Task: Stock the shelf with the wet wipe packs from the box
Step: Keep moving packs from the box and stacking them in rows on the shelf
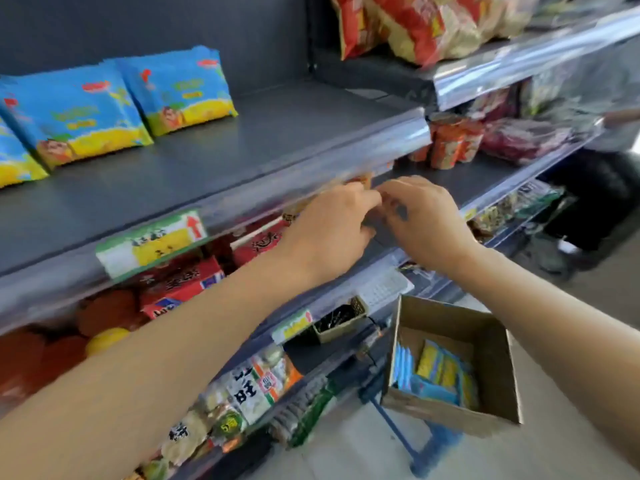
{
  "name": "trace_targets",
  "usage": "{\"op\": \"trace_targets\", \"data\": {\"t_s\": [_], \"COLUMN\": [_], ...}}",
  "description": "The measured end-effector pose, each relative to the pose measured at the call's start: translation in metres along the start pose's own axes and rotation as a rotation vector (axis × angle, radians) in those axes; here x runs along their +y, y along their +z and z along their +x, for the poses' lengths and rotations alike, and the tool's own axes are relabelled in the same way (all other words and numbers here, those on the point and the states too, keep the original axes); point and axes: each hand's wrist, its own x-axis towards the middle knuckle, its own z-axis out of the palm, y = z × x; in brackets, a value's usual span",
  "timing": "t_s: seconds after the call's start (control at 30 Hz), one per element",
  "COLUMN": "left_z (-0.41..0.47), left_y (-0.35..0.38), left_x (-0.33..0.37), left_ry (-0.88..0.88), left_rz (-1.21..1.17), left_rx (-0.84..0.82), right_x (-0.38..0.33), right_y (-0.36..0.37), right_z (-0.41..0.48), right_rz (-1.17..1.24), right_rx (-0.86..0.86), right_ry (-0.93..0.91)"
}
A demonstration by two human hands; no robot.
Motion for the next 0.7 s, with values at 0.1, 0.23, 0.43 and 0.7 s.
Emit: {"op": "trace_targets", "data": {"t_s": [0.1,0.23,0.43,0.7], "left_z": [0.036,0.064,0.071,0.078], "left_y": [0.067,0.153,0.26,0.386], "left_x": [0.018,0.028,0.026,-0.004], "left_ry": [-0.057,-0.18,-0.339,-0.522], "left_rz": [-0.076,-0.152,-0.244,-0.32], "left_rx": [-0.222,-0.449,-0.683,-0.836], "right_x": [0.07,0.151,0.225,0.29], "right_y": [0.007,0.021,0.059,0.13], "right_z": [-0.038,-0.087,-0.154,-0.219], "right_rz": [-0.057,-0.076,-0.033,-0.093], "right_rx": [-0.174,-0.398,-0.687,-1.012], "right_ry": [0.187,0.451,0.652,0.836]}}
